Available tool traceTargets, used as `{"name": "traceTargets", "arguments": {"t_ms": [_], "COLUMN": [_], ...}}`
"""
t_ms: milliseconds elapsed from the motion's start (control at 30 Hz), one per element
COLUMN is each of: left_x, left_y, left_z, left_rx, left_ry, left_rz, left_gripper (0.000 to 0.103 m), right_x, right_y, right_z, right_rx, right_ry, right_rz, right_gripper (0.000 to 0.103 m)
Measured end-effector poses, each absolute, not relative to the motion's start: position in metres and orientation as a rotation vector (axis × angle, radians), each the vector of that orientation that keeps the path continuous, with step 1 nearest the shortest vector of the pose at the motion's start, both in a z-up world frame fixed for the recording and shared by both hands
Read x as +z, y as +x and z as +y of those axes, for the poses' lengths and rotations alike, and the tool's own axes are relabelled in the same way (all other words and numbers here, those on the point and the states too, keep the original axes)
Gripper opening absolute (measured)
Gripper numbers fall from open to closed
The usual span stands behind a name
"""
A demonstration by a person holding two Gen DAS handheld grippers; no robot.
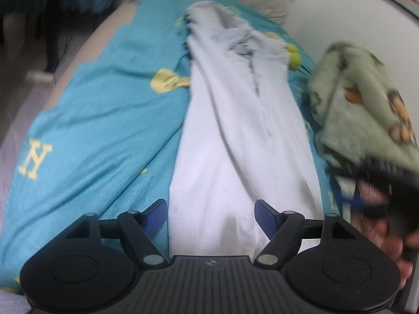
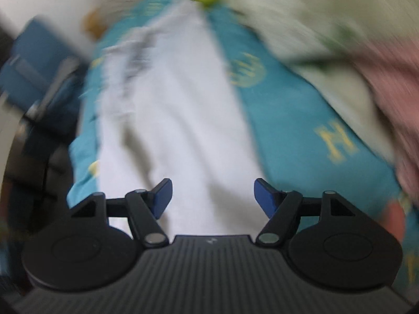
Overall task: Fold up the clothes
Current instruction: 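Move both grippers to the shirt hem and grasp it, then lift the hem with both grippers, fold it toward the collar, release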
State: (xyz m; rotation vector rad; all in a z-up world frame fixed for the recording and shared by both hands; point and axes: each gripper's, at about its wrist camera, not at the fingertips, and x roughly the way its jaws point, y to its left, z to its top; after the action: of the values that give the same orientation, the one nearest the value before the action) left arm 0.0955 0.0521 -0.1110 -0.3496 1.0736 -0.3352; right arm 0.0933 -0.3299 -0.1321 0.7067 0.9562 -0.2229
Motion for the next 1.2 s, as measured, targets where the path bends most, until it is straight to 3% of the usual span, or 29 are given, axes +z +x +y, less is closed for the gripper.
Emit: {"name": "traceTargets", "arguments": {"t_ms": [167,267,433,500,567,600,667,733,767,933,1067,1200], "left_x": [-0.132,-0.134,-0.139,-0.140,-0.141,-0.141,-0.142,-0.140,-0.137,-0.107,-0.076,-0.023], "left_y": [0.114,0.115,0.110,0.106,0.102,0.101,0.097,0.094,0.091,0.074,0.066,0.060], "left_z": [0.059,0.059,0.049,0.041,0.039,0.039,0.039,0.042,0.044,0.066,0.099,0.107], "left_rx": [-0.282,-0.298,-0.400,-0.459,-0.445,-0.428,-0.395,-0.380,-0.379,-0.380,-0.453,-0.483], "left_ry": [-0.384,-0.401,-0.396,-0.368,-0.349,-0.340,-0.324,-0.331,-0.341,-0.483,-0.725,-0.775], "left_rz": [1.155,1.157,1.188,1.200,1.205,1.206,1.209,1.185,1.164,1.027,0.929,0.819], "left_gripper": [0.075,0.077,0.076,0.071,0.058,0.050,0.008,0.004,0.003,0.002,0.002,0.001], "right_x": [-0.171,-0.172,-0.166,-0.161,-0.164,-0.165,-0.162,-0.160,-0.159,-0.126,-0.085,-0.038], "right_y": [0.103,0.106,0.102,0.099,0.092,0.090,0.089,0.089,0.089,0.074,0.053,0.033], "right_z": [-0.345,-0.332,-0.316,-0.302,-0.290,-0.284,-0.278,-0.272,-0.269,-0.272,-0.290,-0.312], "right_rx": [-0.301,-0.300,-0.252,-0.187,-0.116,-0.115,-0.127,-0.137,-0.135,-0.134,-0.086,-0.038], "right_ry": [0.892,0.845,0.817,0.788,0.813,0.806,0.735,0.665,0.637,0.576,0.647,0.740], "right_rz": [1.065,1.076,1.097,1.111,1.144,1.150,1.166,1.184,1.201,1.069,0.934,0.793], "right_gripper": [0.072,0.079,0.079,0.078,0.077,0.075,0.065,0.035,0.008,0.005,0.005,0.005]}}
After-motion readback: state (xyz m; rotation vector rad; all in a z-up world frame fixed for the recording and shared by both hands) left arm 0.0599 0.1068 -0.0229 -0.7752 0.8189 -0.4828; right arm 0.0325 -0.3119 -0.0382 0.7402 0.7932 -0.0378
